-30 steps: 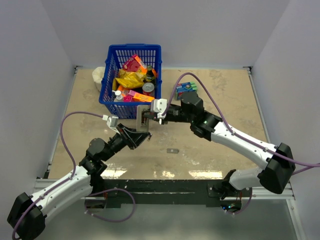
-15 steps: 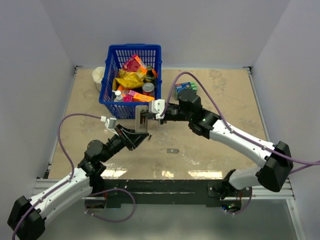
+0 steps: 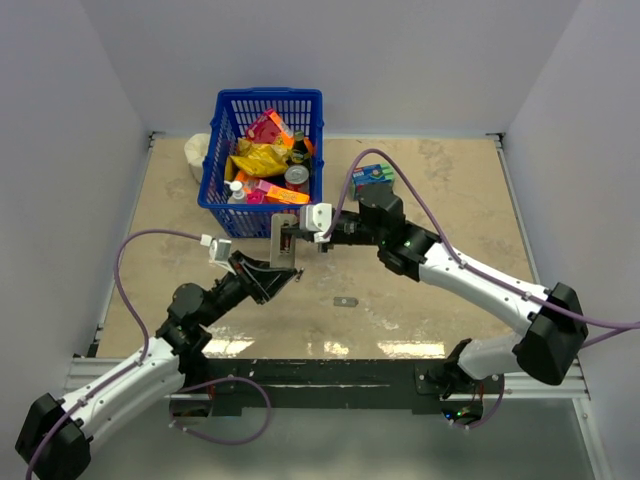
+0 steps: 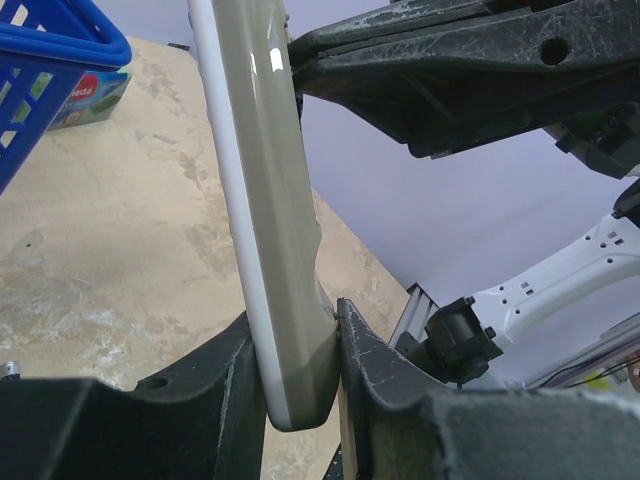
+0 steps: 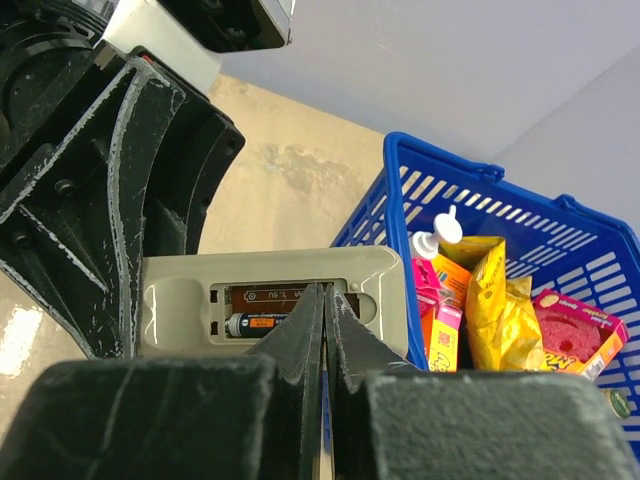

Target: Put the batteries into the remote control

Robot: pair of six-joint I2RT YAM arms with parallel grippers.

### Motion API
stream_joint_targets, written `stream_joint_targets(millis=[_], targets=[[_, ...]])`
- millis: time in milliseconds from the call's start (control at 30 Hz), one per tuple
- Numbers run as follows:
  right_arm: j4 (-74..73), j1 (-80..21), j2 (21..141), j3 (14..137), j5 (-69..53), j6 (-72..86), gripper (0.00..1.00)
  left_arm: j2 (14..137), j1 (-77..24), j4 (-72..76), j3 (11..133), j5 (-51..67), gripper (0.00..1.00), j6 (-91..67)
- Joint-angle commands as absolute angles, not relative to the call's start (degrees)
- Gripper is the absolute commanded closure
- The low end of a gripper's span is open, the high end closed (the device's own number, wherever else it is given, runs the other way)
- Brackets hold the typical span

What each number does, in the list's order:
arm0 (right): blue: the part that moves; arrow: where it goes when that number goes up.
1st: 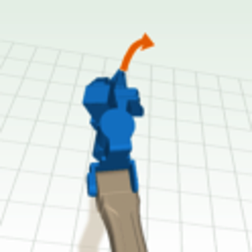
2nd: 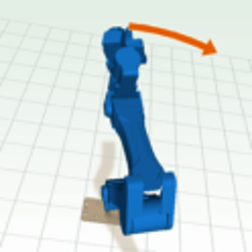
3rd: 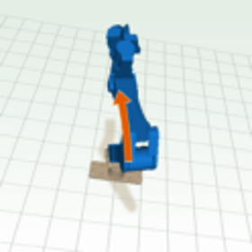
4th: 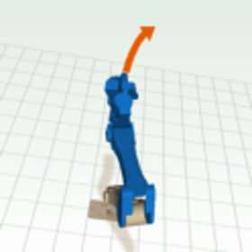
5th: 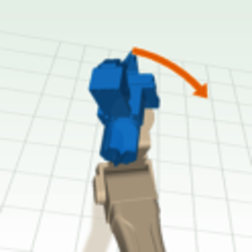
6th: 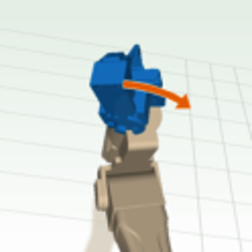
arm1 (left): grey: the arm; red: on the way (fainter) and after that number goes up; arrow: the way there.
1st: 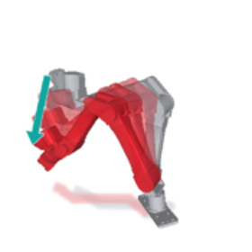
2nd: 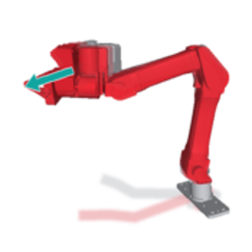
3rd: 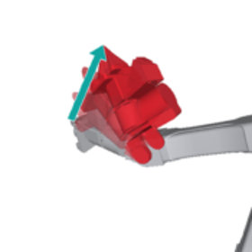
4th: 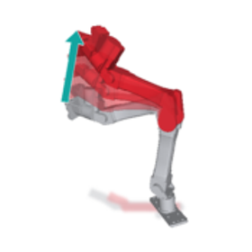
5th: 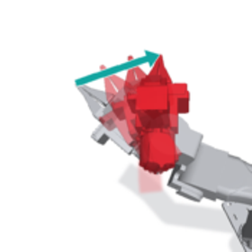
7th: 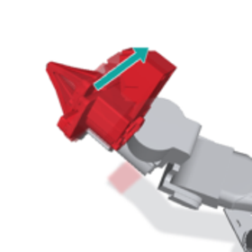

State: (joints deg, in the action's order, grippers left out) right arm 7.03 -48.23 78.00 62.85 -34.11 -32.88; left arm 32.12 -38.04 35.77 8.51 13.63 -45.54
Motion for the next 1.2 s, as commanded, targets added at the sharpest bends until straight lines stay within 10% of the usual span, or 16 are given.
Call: stream_joint_targets(millis=[0,1167], targets=[[-2.7,-48.2,81.9,60.8,-38.2,-32.1,1.0,31.5,-38.1,59.2,11.3,18.8,1.0,-44.9],[1.3,-44.6,81.1,54.9,-25.7,-29.8,0.94,29.7,-38.1,58.2,13.4,19.2,1.0,-41.3]])
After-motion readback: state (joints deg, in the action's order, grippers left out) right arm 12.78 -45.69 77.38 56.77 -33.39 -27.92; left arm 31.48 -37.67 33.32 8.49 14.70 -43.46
